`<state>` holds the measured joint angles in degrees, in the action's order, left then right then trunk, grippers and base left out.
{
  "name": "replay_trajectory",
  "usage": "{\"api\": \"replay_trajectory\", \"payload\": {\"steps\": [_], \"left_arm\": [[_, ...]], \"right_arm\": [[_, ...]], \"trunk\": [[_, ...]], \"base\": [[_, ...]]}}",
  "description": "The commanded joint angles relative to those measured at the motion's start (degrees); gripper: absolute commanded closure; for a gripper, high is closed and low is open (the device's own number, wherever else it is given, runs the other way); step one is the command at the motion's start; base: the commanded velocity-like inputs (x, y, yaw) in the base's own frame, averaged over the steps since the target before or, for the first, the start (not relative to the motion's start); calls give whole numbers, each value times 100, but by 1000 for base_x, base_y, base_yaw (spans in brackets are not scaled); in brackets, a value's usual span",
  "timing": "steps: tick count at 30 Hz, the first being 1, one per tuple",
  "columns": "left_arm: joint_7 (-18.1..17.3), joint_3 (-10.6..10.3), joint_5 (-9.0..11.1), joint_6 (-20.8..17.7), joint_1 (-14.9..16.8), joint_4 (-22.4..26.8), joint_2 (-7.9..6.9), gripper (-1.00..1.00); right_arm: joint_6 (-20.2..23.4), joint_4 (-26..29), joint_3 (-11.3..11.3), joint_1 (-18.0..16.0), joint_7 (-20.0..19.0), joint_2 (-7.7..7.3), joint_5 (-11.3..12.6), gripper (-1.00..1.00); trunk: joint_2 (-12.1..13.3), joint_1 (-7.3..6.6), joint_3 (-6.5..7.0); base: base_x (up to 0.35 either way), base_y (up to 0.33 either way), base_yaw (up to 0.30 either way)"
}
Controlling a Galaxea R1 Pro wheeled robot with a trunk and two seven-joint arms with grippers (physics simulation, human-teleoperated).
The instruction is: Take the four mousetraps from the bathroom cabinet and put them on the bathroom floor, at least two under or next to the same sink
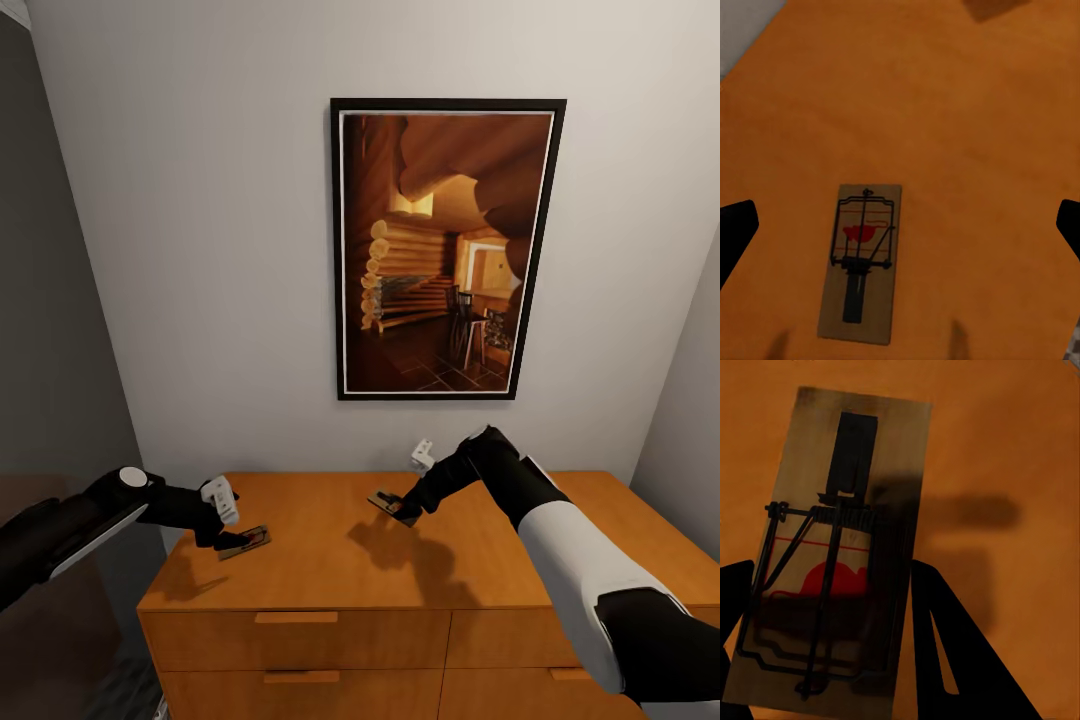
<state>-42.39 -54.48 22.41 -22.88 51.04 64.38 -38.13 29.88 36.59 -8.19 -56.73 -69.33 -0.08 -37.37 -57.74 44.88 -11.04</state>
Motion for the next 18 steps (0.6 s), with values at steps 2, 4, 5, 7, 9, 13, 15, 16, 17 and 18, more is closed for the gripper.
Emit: {"api": "replay_trajectory", "payload": {"steps": [2, 4, 5, 7, 9, 13, 15, 16, 17, 18], "left_arm": [[12, -19, 59, -50, 11, 4, -3, -100], [12, -19, 61, -50, 11, 4, -6, -100], [12, -19, 60, -50, 12, 4, -6, -100], [12, -19, 61, -50, 11, 4, -5, -100], [12, -19, 61, -48, 11, 4, -6, -100], [19, -19, 56, -38, 12, -2, -9, -100], [20, -19, 55, -35, 13, -3, -8, -100], [20, -19, 54, -34, 13, -4, -9, -100], [20, -19, 54, -32, 12, -4, -9, -100], [20, -17, 54, -30, 12, -4, -9, -100]], "right_arm": [[80, -34, -7, -5, -28, -1, -9, 100], [80, -91, -7, -3, -28, -7, -10, 100], [84, -161, -7, 2, -28, -8, -11, 100], [87, -290, -7, 12, -33, -9, -10, 100], [88, -342, -7, 17, -35, -9, -13, 100], [90, -391, -7, 21, -34, -5, -10, 100], [91, -396, -7, 21, -33, -7, -10, 100], [92, -396, -7, 22, -34, -8, -11, 100], [91, -397, -7, 22, -35, -8, -10, 100], [89, -397, -7, 22, -35, -9, -9, 100]], "trunk": [[-7, 1, -9], [-7, 1, -9], [-7, 1, -9], [-7, 1, -9], [-7, 1, -9], [-7, 1, -9], [-7, 1, -9], [-7, 1, -9], [-7, 1, -9], [-7, 1, -9]], "base": [[0, 0, 0], [0, 0, 0], [0, 0, 0], [0, 0, 0], [0, 0, 0], [0, 0, 0], [0, 0, 0], [0, 0, 0], [0, 0, 0], [0, 0, 0]]}}
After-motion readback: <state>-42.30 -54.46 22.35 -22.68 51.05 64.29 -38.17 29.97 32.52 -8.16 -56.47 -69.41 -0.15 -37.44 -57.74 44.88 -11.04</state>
